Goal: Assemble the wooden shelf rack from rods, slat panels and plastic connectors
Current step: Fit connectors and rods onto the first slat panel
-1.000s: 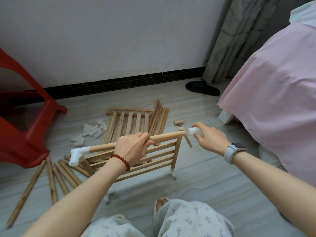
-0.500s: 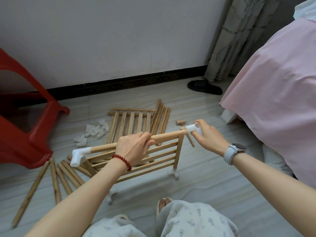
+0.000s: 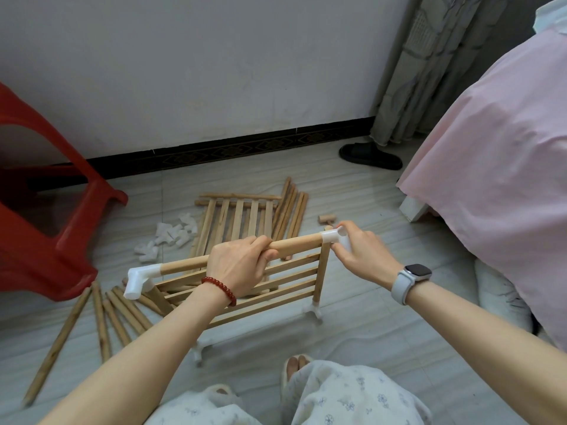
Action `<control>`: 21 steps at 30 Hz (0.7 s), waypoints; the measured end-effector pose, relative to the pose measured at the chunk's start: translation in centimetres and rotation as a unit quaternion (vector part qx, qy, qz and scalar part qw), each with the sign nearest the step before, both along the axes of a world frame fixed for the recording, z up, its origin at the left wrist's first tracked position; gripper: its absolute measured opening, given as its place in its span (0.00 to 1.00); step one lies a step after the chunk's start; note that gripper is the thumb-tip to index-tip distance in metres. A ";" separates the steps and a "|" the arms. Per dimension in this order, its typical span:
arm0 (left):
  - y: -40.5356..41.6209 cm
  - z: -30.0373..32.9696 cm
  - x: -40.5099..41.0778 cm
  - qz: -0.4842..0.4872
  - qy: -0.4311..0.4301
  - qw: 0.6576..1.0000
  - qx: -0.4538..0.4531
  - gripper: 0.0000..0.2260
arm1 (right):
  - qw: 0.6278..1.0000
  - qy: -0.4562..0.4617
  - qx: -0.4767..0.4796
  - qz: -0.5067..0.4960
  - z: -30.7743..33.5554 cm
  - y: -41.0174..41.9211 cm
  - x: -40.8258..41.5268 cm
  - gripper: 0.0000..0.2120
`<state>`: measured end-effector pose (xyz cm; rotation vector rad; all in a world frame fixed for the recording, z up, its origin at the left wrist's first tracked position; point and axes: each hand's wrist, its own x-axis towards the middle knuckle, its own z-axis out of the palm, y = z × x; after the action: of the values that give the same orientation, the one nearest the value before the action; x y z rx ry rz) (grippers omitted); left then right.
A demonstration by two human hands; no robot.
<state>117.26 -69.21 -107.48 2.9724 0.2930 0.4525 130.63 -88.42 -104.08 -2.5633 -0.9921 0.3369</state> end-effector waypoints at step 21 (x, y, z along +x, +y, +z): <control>2.4 5.2 0.8 0.031 -0.057 0.974 -0.215 0.14 | 0.961 0.225 0.152 0.053 -0.9 4.1 1.6 0.27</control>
<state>118.07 -66.79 -102.31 2.5110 0.4145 0.4924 132.19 -84.27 -104.97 -2.0353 -0.9220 0.7026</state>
